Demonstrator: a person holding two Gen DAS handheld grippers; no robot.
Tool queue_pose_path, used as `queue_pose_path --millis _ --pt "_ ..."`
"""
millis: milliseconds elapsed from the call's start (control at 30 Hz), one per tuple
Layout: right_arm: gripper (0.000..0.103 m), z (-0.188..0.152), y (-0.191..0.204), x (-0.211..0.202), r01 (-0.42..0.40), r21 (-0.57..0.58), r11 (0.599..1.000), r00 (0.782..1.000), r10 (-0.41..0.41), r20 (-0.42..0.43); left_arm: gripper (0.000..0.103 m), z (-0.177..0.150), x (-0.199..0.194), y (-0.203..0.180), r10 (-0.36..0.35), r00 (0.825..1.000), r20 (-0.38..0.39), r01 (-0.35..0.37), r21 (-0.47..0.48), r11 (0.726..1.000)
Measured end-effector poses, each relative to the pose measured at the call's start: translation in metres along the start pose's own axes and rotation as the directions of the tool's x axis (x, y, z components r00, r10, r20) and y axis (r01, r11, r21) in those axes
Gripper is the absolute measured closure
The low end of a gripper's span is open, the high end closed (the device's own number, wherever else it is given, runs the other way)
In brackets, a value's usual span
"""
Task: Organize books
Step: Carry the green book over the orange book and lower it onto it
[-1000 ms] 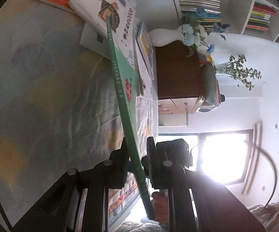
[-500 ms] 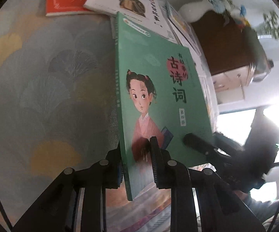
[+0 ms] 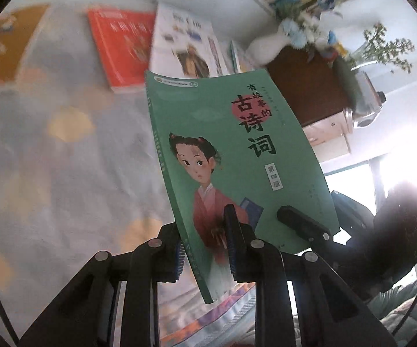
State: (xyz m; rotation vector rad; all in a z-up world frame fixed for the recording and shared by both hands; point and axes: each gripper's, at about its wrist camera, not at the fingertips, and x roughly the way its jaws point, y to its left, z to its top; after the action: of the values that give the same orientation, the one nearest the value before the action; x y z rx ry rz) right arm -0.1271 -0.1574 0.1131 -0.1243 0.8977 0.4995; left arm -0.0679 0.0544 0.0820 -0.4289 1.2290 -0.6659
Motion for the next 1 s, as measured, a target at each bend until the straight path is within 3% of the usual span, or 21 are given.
queue_pose_path --millis 233,533,733,1000 --pt "0.078 0.072 0.058 0.031 -0.041 -0.087 0.995 0.996 0.048 0.076 0.083 0.032 -0.084 0.059 0.077 0.985 0.152 -0.076 -0.009 0.997" --pt "0.077 0.172 0.128 0.112 -0.074 -0.151 0.986 0.989 0.092 0.118 0.084 0.086 -0.144 0.157 0.123 0.956 0.268 -0.106 -0.078 0.991" --pt "0.077 0.213 0.149 0.174 -0.095 -0.132 0.987 0.991 0.106 0.08 0.083 0.115 -0.147 0.214 0.136 0.953 0.272 -0.108 -0.115 0.987" --pt "0.077 0.231 0.152 0.238 -0.122 -0.08 0.989 0.992 0.123 -0.002 0.083 0.126 -0.128 0.262 0.121 0.959 0.256 -0.075 -0.181 0.981"
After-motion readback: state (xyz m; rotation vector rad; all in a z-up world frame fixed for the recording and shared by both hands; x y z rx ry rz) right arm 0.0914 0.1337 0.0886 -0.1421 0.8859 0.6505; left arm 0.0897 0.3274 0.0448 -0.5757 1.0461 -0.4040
